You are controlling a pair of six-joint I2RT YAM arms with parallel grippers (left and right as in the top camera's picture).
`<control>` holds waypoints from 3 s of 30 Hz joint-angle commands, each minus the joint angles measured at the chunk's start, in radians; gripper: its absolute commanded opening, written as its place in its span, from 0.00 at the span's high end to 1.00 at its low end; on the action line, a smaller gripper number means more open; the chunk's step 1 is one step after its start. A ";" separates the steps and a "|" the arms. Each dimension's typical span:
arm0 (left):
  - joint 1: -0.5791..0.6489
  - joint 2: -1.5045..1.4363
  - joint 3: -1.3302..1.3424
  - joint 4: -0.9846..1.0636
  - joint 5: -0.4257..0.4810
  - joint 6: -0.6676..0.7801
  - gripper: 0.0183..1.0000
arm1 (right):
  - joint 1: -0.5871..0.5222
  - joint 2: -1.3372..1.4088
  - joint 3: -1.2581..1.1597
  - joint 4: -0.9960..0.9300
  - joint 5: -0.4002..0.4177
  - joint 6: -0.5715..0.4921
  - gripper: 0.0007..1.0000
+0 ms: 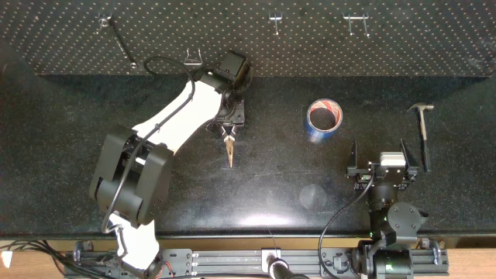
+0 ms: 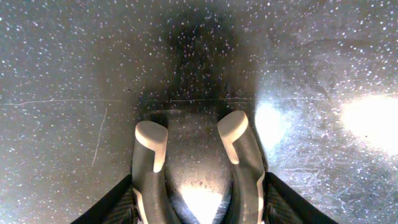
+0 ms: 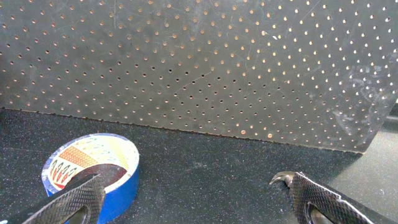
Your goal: Place Tools Onto Pegboard
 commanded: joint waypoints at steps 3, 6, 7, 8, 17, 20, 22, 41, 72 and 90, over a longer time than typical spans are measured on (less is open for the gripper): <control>-0.005 0.060 -0.015 0.003 0.063 0.001 0.99 | -0.003 -0.006 -0.004 -0.003 0.006 -0.011 0.02; -0.005 0.059 -0.015 0.003 0.064 0.001 0.99 | -0.003 -0.006 -0.004 -0.003 0.006 -0.011 0.02; -0.004 0.039 -0.015 0.002 0.064 0.001 0.99 | -0.003 -0.006 -0.004 -0.003 0.006 -0.011 0.02; -0.004 0.006 -0.015 -0.009 0.062 0.002 0.99 | -0.003 -0.006 -0.004 -0.003 0.006 -0.011 0.02; -0.003 -0.737 -0.097 0.187 -0.760 0.174 0.99 | -0.003 -0.006 -0.004 -0.003 0.005 -0.011 0.02; -0.003 -0.799 -0.317 0.812 -0.762 0.438 0.99 | -0.003 -0.006 -0.004 -0.003 0.006 -0.011 0.02; -0.003 -0.829 -0.467 1.161 -0.763 0.477 0.99 | -0.003 -0.006 -0.004 -0.003 0.005 -0.011 0.02; 0.010 -0.504 -0.565 1.617 -0.716 0.499 0.99 | -0.003 -0.006 -0.004 -0.003 0.006 -0.011 0.02; 0.061 -0.327 -0.708 1.831 -0.539 0.407 0.99 | -0.003 -0.006 -0.004 -0.003 0.006 -0.011 0.03; 0.061 -1.026 -0.724 0.916 -0.451 0.408 0.01 | -0.003 -0.006 -0.004 -0.003 0.006 -0.011 0.03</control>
